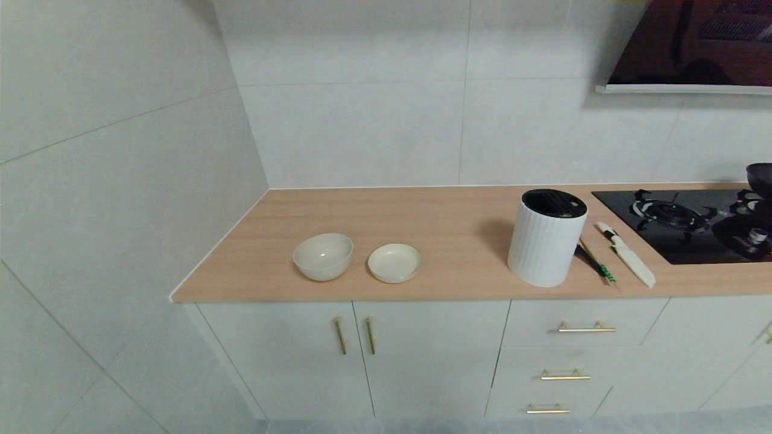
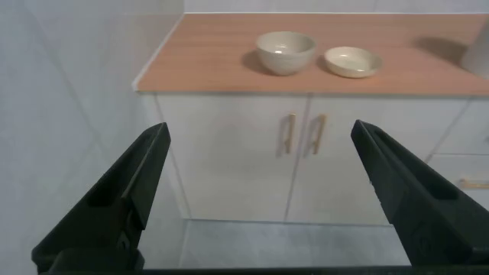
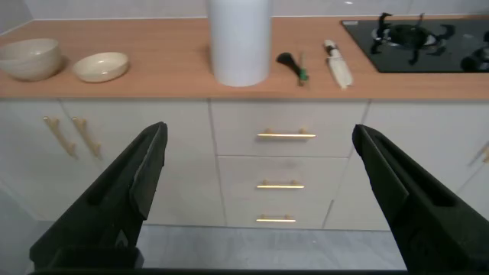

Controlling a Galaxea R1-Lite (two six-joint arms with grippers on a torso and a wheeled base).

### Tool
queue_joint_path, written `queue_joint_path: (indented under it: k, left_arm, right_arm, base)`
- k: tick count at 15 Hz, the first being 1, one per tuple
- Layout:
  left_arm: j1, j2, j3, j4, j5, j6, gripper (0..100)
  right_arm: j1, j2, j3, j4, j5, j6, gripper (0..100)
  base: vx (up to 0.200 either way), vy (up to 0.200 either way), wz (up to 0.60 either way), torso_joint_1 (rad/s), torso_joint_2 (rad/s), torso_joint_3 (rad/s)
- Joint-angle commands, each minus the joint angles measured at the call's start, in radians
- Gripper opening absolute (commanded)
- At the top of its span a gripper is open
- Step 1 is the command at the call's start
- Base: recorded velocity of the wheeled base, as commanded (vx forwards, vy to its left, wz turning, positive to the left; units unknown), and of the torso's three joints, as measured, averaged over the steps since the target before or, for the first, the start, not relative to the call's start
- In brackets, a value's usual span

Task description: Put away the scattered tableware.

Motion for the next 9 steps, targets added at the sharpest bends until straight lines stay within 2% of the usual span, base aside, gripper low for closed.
queue_joint_path:
  k: [1, 9]
  left_arm:
    - [0.0, 0.0, 0.0, 0.0, 0.001, 0.0, 100]
    - [0.0, 0.0, 0.0, 0.0, 0.001, 0.0, 100]
  right_arm:
    - [0.0, 0.001, 0.0, 0.0, 0.0, 0.0, 100]
    - [0.0, 0.001, 0.0, 0.0, 0.0, -0.002, 100]
  base:
    - [0.0, 0.2, 0.0, 0.002, 0.01, 0.002]
    - [0.0, 0.2, 0.0, 0.003, 0.0, 0.003]
